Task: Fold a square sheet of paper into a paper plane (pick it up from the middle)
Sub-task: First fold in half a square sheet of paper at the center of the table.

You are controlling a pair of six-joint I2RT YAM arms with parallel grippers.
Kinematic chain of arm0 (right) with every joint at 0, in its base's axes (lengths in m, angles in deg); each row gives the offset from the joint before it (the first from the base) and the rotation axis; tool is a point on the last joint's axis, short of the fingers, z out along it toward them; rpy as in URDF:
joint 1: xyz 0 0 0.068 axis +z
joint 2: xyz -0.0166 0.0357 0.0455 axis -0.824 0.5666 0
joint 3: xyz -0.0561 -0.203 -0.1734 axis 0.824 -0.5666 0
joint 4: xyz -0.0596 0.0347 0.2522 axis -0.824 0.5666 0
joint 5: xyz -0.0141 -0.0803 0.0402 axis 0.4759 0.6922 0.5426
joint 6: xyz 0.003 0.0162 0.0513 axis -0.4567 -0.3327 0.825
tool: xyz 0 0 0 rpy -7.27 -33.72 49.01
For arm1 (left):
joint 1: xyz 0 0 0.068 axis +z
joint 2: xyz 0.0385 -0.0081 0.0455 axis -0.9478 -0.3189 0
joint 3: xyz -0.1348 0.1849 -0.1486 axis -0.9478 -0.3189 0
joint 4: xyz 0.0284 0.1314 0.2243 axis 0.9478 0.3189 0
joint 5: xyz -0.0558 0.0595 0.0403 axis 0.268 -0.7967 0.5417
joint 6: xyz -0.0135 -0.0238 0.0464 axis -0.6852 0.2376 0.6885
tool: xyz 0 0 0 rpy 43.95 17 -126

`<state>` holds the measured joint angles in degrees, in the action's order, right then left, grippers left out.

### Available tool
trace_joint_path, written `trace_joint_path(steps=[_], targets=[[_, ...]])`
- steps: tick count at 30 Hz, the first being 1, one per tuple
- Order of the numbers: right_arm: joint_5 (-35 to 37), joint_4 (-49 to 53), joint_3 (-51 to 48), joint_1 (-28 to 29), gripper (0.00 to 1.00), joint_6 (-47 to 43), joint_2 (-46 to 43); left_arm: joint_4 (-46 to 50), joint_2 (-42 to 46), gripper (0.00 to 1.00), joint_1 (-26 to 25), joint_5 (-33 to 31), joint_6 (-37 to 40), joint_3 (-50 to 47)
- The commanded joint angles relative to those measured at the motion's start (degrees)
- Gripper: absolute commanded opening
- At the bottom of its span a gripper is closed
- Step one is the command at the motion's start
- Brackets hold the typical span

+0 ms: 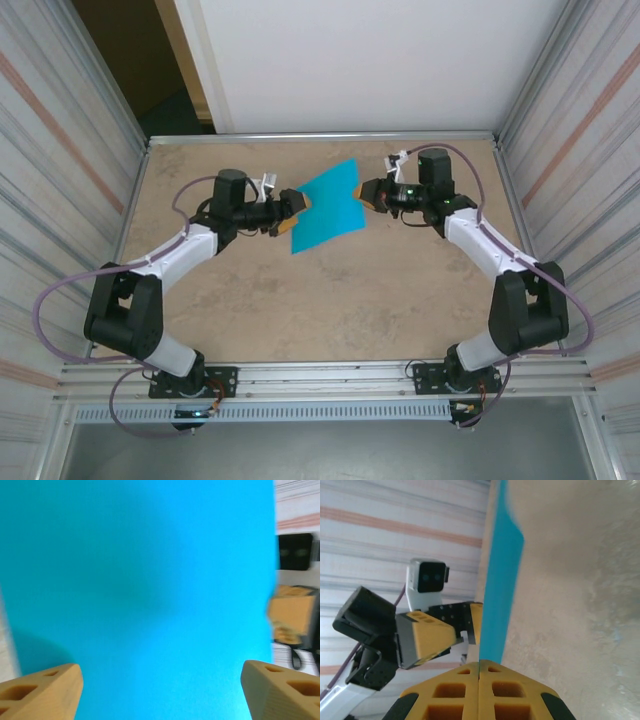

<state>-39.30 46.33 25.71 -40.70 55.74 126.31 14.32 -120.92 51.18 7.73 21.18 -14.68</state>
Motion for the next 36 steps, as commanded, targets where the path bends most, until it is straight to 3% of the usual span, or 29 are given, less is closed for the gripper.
trace_joint_path(steps=[1,8,15,20,30,36], targets=[[3.9,8.1,2.9,-0.6,0.0,-5.2,-3.9,1.0,1.4,0.87,0.4,-4.0,2.4,-2.2],[4.9,10.8,5.9,3.2,0.0,-7.3,-1.2,-5.9,0.0,0.91,0.3,-4.3,-1.6,-6.0],[2.3,-1.2,4.3,9.3,0.0,-0.7,6.9,-10.1,-0.2,0.91,0.3,-6.9,-4.2,-11.1],[3.1,-6.9,-0.3,9.8,0.0,1.8,9.6,-9.5,0.7,0.91,0.2,-9.9,-3.3,-13.6],[12.0,-5.9,-14.1,9.9,0.0,1.2,7.5,-4.0,-2.0,0.89,-5.2,-11.5,0.9,-12.2],[12.2,-6.4,-14.1,10.4,0.0,1.1,10.1,3.1,-4.8,0.84,-9.0,-13.9,3.4,-8.6]])
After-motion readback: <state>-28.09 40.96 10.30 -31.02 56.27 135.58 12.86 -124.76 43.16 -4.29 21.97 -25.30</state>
